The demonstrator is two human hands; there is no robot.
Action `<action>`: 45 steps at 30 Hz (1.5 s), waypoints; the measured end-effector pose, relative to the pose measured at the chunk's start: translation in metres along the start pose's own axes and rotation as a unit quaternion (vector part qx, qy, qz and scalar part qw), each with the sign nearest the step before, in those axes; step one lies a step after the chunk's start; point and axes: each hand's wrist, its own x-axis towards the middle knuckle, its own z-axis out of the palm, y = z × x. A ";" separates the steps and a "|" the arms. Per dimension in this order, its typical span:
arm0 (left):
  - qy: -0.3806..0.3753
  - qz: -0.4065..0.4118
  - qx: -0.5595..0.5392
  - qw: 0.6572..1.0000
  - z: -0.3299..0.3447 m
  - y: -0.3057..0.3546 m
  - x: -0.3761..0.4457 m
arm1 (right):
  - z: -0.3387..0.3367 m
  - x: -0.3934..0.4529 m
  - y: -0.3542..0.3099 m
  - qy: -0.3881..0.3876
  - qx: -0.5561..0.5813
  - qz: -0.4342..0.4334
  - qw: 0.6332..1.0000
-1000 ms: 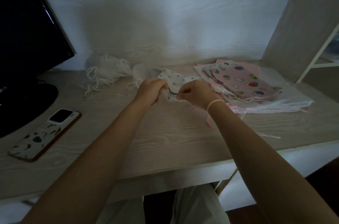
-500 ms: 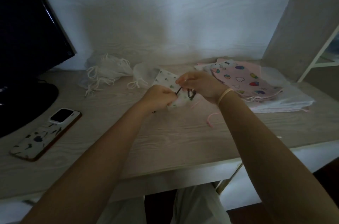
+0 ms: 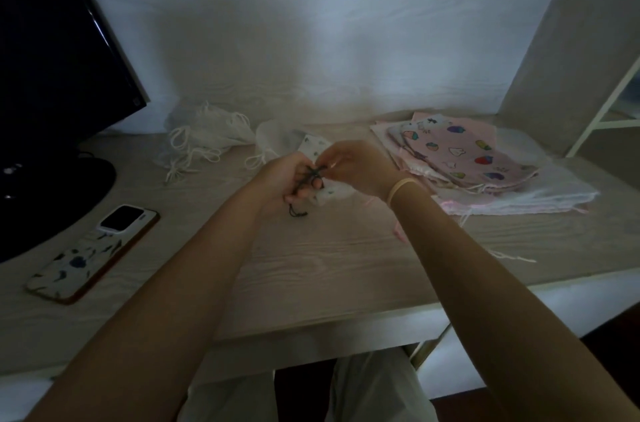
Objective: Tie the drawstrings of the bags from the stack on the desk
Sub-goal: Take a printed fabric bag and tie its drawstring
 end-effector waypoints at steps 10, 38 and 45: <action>0.083 0.076 0.110 0.988 -0.002 0.003 -0.001 | -0.008 -0.002 0.020 0.024 -0.012 0.040 0.999; 0.175 0.163 0.373 0.897 0.007 -0.005 0.003 | 0.011 -0.002 0.000 0.063 -0.144 -0.018 0.987; 0.154 0.165 0.388 0.893 0.008 -0.004 0.001 | 0.011 -0.003 -0.005 -0.021 -0.305 -0.041 0.951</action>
